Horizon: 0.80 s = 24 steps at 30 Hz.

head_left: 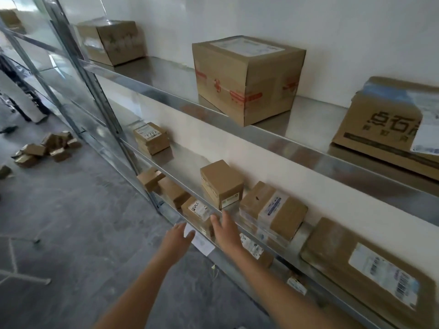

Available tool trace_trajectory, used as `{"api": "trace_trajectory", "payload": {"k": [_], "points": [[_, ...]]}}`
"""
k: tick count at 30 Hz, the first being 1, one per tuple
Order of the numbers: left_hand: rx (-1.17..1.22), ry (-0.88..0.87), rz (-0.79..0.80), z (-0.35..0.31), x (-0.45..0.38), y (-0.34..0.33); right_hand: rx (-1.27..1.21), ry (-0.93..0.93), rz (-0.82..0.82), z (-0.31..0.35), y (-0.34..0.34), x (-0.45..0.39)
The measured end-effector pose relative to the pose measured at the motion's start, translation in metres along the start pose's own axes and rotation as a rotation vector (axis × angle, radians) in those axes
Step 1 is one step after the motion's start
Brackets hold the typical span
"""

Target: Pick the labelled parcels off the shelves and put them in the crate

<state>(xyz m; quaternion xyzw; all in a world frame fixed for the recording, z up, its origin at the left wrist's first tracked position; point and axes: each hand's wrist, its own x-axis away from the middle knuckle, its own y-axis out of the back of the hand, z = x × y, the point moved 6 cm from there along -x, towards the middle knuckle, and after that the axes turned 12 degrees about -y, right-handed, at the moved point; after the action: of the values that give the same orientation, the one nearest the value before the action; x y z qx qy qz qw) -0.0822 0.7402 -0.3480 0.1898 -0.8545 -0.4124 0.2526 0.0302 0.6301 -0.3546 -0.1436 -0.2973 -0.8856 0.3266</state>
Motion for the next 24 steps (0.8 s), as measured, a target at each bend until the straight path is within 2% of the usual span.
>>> {"api": "trace_trajectory", "payload": {"k": [5,11,14,18,21,24], "points": [[0.425,0.144,-0.167,-0.001,-0.070,0.024,-0.205,-0.098,-0.085,0.018,0.009,-0.039],[0.559,0.129,-0.214,0.000,-0.135,0.053,-0.288,-0.157,-0.179,0.028,0.024,-0.072],[0.553,0.107,-0.170,-0.005,-0.166,0.061,-0.345,-0.191,-0.243,0.031,0.028,-0.088],[0.598,0.027,-0.114,-0.019,-0.205,0.068,-0.407,-0.215,-0.412,0.031,0.022,-0.106],[0.637,-0.013,-0.002,-0.026,-0.228,0.067,-0.466,-0.267,-0.467,0.030,0.011,-0.114],[0.701,0.027,0.088,-0.027,-0.249,0.068,-0.554,-0.327,-0.486,0.035,0.001,-0.116]]}}
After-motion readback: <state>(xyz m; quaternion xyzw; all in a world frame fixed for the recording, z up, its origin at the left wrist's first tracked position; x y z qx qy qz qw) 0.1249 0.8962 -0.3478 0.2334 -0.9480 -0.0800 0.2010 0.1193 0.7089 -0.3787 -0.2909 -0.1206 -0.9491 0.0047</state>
